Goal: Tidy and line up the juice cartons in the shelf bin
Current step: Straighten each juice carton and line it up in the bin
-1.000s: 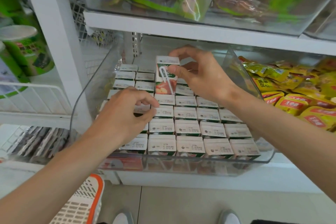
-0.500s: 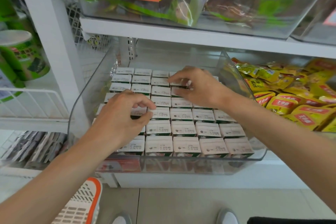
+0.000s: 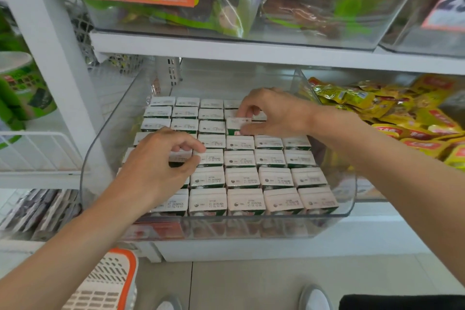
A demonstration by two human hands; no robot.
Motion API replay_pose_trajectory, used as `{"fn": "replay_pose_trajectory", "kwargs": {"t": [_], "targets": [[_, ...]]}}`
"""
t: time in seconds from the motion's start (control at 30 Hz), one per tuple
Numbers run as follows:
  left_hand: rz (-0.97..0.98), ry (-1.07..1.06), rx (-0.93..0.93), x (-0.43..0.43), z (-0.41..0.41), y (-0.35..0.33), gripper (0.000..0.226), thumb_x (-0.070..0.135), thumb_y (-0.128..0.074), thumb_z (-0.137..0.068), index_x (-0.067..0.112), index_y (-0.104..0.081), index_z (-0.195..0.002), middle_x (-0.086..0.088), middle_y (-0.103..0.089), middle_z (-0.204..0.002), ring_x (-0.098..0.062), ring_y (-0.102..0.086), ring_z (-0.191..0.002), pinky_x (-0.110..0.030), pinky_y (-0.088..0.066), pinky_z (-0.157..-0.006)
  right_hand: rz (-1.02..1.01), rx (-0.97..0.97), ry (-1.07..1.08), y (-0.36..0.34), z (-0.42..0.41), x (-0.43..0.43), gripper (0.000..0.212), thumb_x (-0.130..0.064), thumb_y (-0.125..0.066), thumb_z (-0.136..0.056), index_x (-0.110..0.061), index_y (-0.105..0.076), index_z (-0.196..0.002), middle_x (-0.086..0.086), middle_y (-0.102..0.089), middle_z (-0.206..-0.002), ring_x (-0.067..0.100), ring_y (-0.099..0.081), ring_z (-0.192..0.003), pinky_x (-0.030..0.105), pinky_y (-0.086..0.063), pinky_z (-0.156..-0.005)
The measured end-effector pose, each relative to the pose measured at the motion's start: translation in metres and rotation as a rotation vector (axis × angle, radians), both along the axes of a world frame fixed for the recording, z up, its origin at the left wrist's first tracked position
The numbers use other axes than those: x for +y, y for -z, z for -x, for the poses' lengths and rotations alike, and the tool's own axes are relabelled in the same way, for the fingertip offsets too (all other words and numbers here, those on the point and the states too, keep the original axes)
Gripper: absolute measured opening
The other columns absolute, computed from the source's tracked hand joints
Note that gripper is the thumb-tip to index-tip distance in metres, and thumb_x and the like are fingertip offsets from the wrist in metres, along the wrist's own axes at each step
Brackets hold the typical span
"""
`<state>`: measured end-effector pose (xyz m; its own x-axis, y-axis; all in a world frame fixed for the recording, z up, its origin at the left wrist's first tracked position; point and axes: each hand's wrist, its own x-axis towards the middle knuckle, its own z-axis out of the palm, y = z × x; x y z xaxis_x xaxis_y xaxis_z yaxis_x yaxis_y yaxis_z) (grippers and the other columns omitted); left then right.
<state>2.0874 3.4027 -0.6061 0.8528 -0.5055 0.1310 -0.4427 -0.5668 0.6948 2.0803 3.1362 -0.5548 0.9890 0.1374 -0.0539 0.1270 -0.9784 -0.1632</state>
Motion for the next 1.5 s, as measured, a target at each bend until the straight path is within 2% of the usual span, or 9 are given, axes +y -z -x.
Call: {"fn": "replay_pose_trajectory", "kwargs": {"t": [0.13, 0.27, 0.43, 0.6, 0.77, 0.9, 1.13, 1.33, 1.5], "targets": [[-0.002, 0.0, 0.0, -0.001, 0.0, 0.001, 0.02, 0.023, -0.072, -0.095, 0.042, -0.074, -0.1, 0.016, -0.063, -0.106, 0.008, -0.052, -0.102, -0.01, -0.036, -0.081, -0.105, -0.128, 0.007, -0.002, 0.021, -0.009, 0.037, -0.043, -0.073, -0.097, -0.023, -0.064, -0.128, -0.011, -0.066, -0.116, 0.008, -0.062, -0.108, 0.013, -0.045, -0.08], [0.003, -0.024, -0.019, -0.005, 0.002, 0.001, 0.023, 0.02, -0.071, -0.095, 0.042, -0.073, -0.103, 0.017, -0.066, -0.105, 0.006, -0.055, -0.1, -0.02, -0.041, -0.081, -0.111, -0.333, -0.046, 0.002, 0.041, -0.008, 0.035, -0.033, -0.073, -0.098, -0.017, -0.065, -0.129, -0.005, -0.07, -0.119, 0.007, -0.063, -0.101, 0.028, -0.056, -0.089], [0.059, -0.048, -0.05, -0.019, 0.004, 0.001, 0.036, 0.025, -0.071, -0.095, 0.04, -0.063, -0.127, 0.019, -0.064, -0.113, 0.005, -0.057, -0.105, -0.029, -0.052, -0.095, -0.266, -0.516, -0.045, -0.015, 0.054, -0.001, 0.033, -0.03, -0.073, -0.099, -0.013, -0.068, -0.127, -0.002, -0.074, -0.119, 0.008, -0.067, -0.107, 0.025, -0.053, -0.096], [0.128, 0.082, -0.013, -0.034, 0.012, -0.011, 0.081, 0.066, -0.064, -0.082, 0.044, -0.038, -0.156, 0.023, -0.056, -0.146, 0.001, -0.052, -0.134, -0.04, -0.045, -0.114, -0.594, -0.414, 0.073, -0.013, 0.077, 0.014, 0.024, -0.027, -0.077, -0.096, -0.013, -0.076, -0.115, -0.003, -0.079, -0.103, 0.009, -0.074, -0.094, 0.025, -0.059, -0.091], [0.359, 0.228, 0.117, -0.041, 0.023, -0.012, 0.05, 0.04, -0.075, -0.084, 0.038, -0.063, -0.133, 0.018, -0.079, -0.109, -0.004, -0.077, -0.097, -0.024, -0.057, -0.098, -0.877, -0.336, 0.214, -0.001, 0.09, 0.018, 0.025, -0.033, -0.078, -0.09, -0.013, -0.079, -0.105, 0.001, -0.081, -0.095, 0.014, -0.077, -0.09, 0.032, -0.062, -0.087], [0.457, 0.221, 0.216, -0.039, 0.024, -0.013, 0.042, 0.025, -0.071, -0.091, 0.03, -0.067, -0.132, 0.008, -0.081, -0.107, -0.018, -0.079, -0.085, -0.017, -0.057, -0.087, -0.97, -0.282, 0.2, 0.007, 0.098, 0.017, 0.045, -0.037, -0.079, -0.082, -0.015, -0.074, -0.121, 0.003, -0.079, -0.108, 0.015, -0.078, -0.095, 0.033, -0.062, -0.092], [0.431, 0.231, 0.309, -0.036, 0.025, -0.013, 0.036, 0.014, -0.062, -0.101, 0.023, -0.066, -0.136, 0.007, -0.08, -0.112, -0.013, -0.078, -0.09, -0.014, -0.055, -0.087, -1.071, -0.235, 0.211, 0.018, 0.101, 0.026, 0.049, -0.007, -0.081, -0.089, -0.02, -0.066, -0.134, 0.009, -0.079, -0.103, 0.024, -0.08, -0.09, 0.039, -0.065, -0.088], [0.471, 0.225, 0.351, -0.034, 0.027, -0.016, 0.04, 0.029, -0.063, -0.097, 0.03, -0.065, -0.137, 0.012, -0.079, -0.113, -0.005, -0.076, -0.102, -0.007, -0.052, -0.083, -1.338, -0.165, 0.412, 0.024, 0.1, 0.028, 0.027, -0.004, -0.077, -0.091, -0.009, -0.071, -0.118, 0.008, -0.082, -0.101, 0.019, -0.079, -0.095, 0.023, -0.062, -0.079], [0.476, 0.18, 0.302, -0.033, 0.023, -0.012, 0.049, 0.031, -0.071, -0.086, 0.034, -0.066, -0.135, 0.012, -0.078, -0.117, -0.005, -0.073, -0.111, -0.018, -0.057, -0.093, -1.421, -0.081, 0.478, 0.03, 0.101, 0.028, 0.028, -0.006, -0.074, -0.096, -0.009, -0.073, -0.124, 0.006, -0.08, -0.115, 0.021, -0.075, -0.112, 0.031, -0.061, -0.098]]}}
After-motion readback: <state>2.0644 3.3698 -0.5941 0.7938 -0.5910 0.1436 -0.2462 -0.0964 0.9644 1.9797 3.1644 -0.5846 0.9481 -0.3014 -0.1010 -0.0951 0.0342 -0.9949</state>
